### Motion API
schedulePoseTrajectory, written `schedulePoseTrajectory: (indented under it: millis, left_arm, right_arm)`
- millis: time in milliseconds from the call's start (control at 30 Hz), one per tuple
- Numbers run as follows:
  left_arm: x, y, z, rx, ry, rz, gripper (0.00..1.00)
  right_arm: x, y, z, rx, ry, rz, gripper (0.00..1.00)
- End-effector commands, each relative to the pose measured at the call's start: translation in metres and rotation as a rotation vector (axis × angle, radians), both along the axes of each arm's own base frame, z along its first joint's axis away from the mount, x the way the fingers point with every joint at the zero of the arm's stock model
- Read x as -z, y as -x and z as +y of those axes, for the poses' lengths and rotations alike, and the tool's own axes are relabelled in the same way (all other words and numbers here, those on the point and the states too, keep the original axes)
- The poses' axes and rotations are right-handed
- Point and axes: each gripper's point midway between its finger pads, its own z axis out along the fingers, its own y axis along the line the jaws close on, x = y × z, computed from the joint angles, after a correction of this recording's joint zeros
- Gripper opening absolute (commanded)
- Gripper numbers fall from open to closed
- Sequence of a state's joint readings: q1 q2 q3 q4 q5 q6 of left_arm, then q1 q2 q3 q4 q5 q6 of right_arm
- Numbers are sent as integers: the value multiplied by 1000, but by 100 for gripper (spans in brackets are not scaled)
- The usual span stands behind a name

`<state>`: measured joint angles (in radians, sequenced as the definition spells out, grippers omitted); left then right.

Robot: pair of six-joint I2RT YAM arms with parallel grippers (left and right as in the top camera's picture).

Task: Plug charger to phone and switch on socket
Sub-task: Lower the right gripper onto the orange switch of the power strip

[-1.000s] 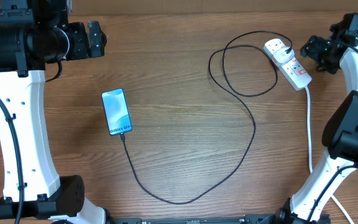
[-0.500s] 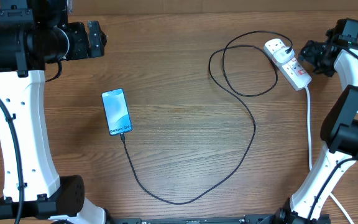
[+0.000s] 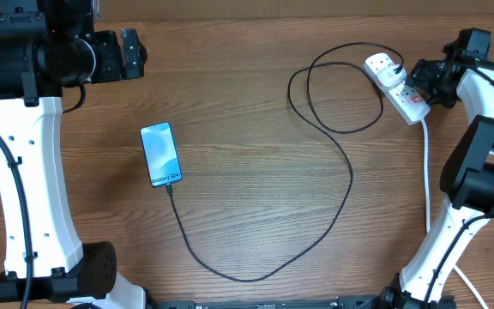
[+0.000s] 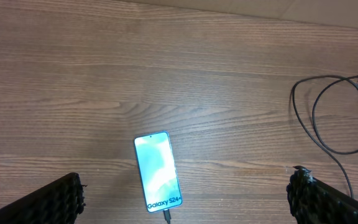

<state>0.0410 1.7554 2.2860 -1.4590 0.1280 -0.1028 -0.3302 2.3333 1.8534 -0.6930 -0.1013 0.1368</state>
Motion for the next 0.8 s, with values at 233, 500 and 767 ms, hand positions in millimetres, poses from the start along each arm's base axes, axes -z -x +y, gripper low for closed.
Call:
schedulePoseTrajectory:
  millis: [233, 500, 767]
  left_arm:
    - [-3, -1, -3, -2, 16, -10, 100]
    - [-3, -1, -3, -2, 16, -10, 100]
    - [-3, -1, -3, -2, 16, -10, 100]
  right_arm:
    - [6, -2, 9, -34, -19, 10, 80]
    - [11, 6, 12, -34, -33, 51, 80]
    - [23, 12, 21, -63, -38, 91, 80]
